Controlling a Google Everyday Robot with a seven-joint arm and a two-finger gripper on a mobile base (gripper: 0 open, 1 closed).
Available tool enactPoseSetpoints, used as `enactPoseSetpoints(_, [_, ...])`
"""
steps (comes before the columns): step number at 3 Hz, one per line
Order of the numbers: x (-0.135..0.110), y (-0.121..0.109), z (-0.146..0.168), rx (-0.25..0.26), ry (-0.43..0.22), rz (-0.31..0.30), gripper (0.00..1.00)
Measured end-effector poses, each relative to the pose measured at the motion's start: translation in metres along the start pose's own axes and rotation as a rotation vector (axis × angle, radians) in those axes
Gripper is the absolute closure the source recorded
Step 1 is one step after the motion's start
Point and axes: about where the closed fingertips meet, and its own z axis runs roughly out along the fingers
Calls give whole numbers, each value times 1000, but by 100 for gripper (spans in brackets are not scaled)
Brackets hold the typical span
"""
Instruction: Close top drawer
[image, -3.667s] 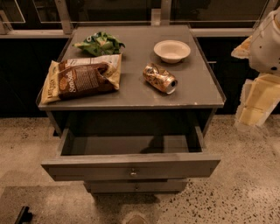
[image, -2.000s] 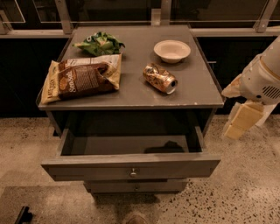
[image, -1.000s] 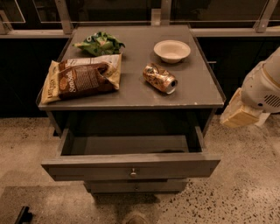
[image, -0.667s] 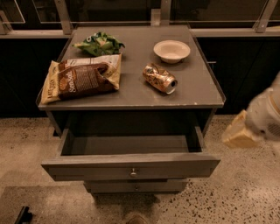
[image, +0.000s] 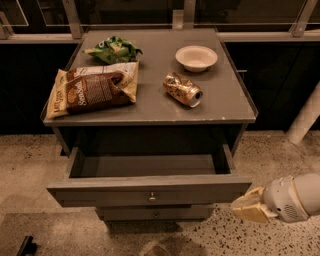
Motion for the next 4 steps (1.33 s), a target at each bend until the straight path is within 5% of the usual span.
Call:
enactPoseSetpoints(1, [15,-5,23,-62,-25,44,100])
enactPoseSetpoints(2, [15,-5,23,-62,-25,44,100])
enactPoseSetpoints(4, [-28,-34,70,-82,-38,-99,100])
